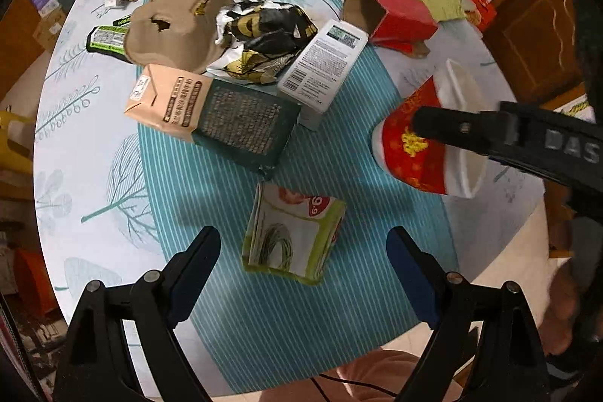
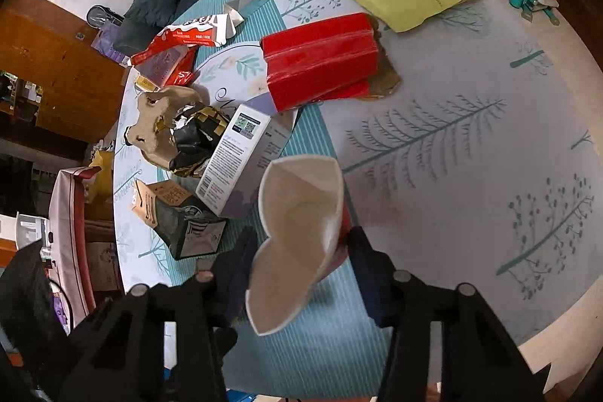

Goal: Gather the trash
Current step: 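Grasp the green snack packet with the left tool while the right tool grasps the white-and-red paper cup, then carry the packet and cup to the black bin and release both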

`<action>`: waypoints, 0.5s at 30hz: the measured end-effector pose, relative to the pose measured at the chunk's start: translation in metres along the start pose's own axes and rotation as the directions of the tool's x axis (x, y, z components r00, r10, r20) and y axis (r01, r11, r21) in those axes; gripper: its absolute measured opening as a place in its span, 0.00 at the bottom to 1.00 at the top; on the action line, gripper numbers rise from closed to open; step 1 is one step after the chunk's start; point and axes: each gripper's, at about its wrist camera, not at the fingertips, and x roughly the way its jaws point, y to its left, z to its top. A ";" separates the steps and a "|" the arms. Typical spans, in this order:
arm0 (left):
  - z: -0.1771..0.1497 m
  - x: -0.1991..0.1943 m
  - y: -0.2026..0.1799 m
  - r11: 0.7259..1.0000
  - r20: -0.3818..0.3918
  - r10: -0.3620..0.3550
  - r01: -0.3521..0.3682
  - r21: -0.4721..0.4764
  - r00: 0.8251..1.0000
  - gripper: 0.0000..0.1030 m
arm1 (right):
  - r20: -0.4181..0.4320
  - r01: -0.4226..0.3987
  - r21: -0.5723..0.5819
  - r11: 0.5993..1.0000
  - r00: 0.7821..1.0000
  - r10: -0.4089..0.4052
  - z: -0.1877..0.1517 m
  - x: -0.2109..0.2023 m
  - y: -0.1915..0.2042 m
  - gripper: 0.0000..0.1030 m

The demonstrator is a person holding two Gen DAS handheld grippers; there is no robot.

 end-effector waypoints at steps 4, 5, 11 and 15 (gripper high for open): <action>0.004 0.011 -0.008 0.999 -0.013 0.022 -0.022 0.026 1.000 0.86 | 0.012 -0.012 0.014 1.000 1.000 0.012 -0.002 -0.004 -0.006 0.41; 0.004 0.014 -0.012 0.999 -0.010 0.030 -0.029 0.033 1.000 0.85 | 0.015 -0.016 0.018 1.000 1.000 0.015 -0.002 -0.006 -0.007 0.39; 0.003 0.030 -0.023 0.997 -0.048 0.044 -0.041 0.058 0.998 0.50 | 0.032 -0.029 0.035 0.999 0.999 0.028 -0.004 -0.011 -0.013 0.32; 0.000 0.027 -0.027 0.998 -0.037 0.018 -0.016 0.055 0.999 0.35 | 0.040 -0.032 0.041 0.999 0.999 0.030 -0.009 -0.013 -0.014 0.31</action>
